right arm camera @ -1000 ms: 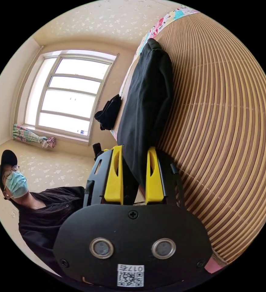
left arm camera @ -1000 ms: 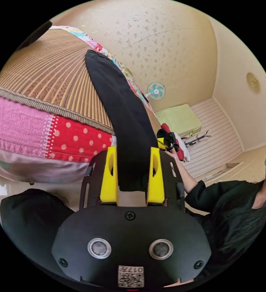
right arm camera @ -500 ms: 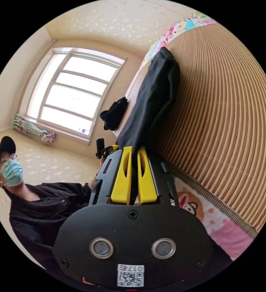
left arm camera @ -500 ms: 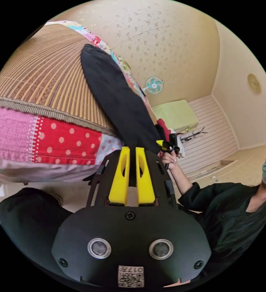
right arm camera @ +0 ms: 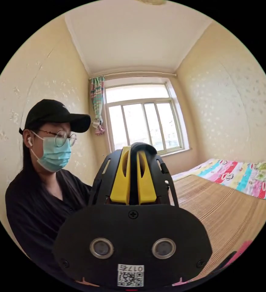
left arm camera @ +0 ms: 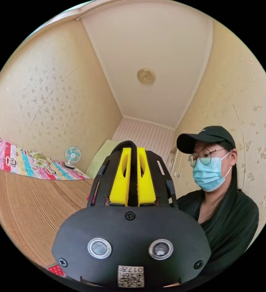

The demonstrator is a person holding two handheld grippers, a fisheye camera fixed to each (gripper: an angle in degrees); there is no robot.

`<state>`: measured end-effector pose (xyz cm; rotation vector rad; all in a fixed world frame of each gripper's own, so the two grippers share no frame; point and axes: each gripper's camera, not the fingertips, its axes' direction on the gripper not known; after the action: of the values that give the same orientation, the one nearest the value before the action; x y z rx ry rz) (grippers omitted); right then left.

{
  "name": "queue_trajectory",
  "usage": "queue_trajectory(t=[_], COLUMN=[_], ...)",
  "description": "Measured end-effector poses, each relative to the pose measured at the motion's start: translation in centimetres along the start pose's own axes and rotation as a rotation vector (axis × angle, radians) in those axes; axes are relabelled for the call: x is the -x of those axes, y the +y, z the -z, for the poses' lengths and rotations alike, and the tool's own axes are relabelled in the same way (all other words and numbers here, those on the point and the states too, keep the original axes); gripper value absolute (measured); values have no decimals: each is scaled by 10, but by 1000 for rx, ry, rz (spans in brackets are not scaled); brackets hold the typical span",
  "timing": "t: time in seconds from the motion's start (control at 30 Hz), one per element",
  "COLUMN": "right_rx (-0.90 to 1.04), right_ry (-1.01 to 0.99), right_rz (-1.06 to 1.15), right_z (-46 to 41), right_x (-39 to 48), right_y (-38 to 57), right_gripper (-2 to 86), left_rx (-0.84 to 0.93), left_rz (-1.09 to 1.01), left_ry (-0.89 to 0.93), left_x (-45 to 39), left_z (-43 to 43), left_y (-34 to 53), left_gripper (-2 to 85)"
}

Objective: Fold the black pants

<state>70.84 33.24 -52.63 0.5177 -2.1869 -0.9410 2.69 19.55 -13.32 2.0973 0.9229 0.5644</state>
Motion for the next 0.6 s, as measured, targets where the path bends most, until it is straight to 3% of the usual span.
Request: queue_trajectory(t=[0.13, 0.3, 0.4, 0.53, 0.6], right_rx=[35, 113, 152, 199, 308], right_ry=[183, 385, 501, 515, 483], right_rz=[-44, -206, -192, -291, -402], right_z=[-3, -25, -42, -51, -57], right_x=[-21, -116, -157, -190, -201], right_y=[-27, -44, -46, 4, 84], right_gripper=[12, 12, 13, 17, 21], left_rx=[46, 116, 163, 322, 432], left_rz=[126, 319, 319, 299, 355], left_ry=[-101, -183, -218, -328, -399], left_x=[40, 139, 187, 225, 242], left_z=[-39, -86, -111, -126, -123], left_y=[-38, -57, -65, -13, 45], left_gripper=[22, 26, 29, 35, 39])
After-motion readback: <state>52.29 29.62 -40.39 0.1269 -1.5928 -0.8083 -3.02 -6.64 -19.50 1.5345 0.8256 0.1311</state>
